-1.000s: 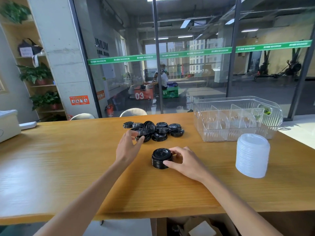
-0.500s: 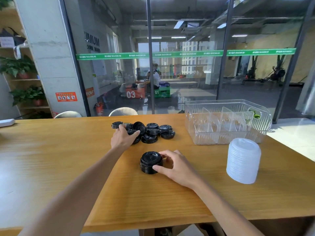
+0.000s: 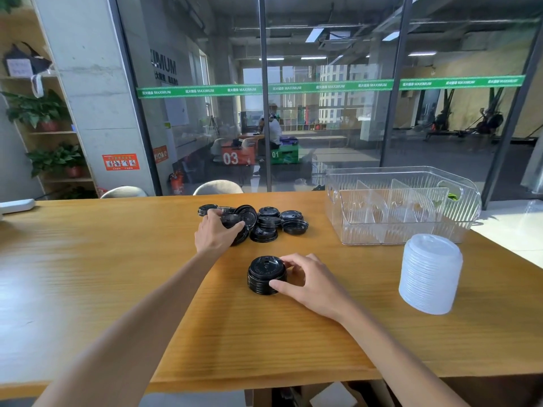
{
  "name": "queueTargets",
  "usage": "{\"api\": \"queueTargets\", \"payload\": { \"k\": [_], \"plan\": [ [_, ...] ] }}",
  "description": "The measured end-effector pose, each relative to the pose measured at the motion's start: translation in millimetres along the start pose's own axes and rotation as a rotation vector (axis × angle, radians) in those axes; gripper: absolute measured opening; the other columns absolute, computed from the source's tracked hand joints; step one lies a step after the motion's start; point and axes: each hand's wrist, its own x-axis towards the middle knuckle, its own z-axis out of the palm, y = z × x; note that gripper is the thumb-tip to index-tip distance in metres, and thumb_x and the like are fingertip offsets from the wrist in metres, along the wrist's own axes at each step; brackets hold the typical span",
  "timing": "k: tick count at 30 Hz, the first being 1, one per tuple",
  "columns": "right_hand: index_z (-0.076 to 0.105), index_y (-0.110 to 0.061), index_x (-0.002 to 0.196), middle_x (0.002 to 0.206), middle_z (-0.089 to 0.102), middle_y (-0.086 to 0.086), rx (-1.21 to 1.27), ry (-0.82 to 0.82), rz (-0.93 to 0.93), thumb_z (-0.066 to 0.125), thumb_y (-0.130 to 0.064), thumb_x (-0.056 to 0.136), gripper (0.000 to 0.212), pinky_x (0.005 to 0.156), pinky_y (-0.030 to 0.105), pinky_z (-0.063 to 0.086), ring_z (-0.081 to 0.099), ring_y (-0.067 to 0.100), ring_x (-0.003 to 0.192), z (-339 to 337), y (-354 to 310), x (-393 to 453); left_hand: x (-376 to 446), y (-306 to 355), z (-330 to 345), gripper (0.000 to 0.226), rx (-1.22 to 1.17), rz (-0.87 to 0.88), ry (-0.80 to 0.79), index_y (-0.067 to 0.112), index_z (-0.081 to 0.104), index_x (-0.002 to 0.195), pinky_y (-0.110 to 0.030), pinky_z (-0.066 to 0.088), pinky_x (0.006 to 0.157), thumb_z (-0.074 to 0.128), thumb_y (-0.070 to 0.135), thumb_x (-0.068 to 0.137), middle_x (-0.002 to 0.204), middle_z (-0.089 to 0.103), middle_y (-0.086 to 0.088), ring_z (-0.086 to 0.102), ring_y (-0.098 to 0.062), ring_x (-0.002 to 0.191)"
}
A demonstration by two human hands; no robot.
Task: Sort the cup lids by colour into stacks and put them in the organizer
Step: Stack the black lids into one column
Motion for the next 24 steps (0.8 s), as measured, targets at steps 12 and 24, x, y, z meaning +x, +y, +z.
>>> {"api": "queueTargets", "payload": {
  "k": [12, 24],
  "plan": [
    [0.059, -0.046, 0.141, 0.128, 0.052, -0.017, -0.010, -0.019, -0.011, 0.077, -0.068, 0.085, 0.063, 0.090, 0.011, 0.037, 0.051, -0.013, 0.116, -1, -5, 0, -52, -6, -37, 0.075, -0.291, 0.113, -0.033, 0.024, 0.057, 0.144, -0.043, 0.050, 0.112, 0.084, 0.062, 0.085, 0.137, 0.065, 0.008, 0.060, -0.013, 0.128],
    [0.037, -0.050, 0.158, 0.130, 0.058, -0.018, 0.109, 0.039, -0.048, 0.073, -0.059, 0.094, 0.074, 0.099, 0.029, 0.049, 0.056, 0.002, 0.118, -2, -10, -1, -129, 21, -55, 0.073, -0.559, 0.339, -0.478, 0.034, 0.053, 0.148, -0.029, 0.051, 0.113, 0.091, 0.031, 0.087, 0.144, 0.063, 0.013, 0.061, -0.002, 0.134]
  ]
}}
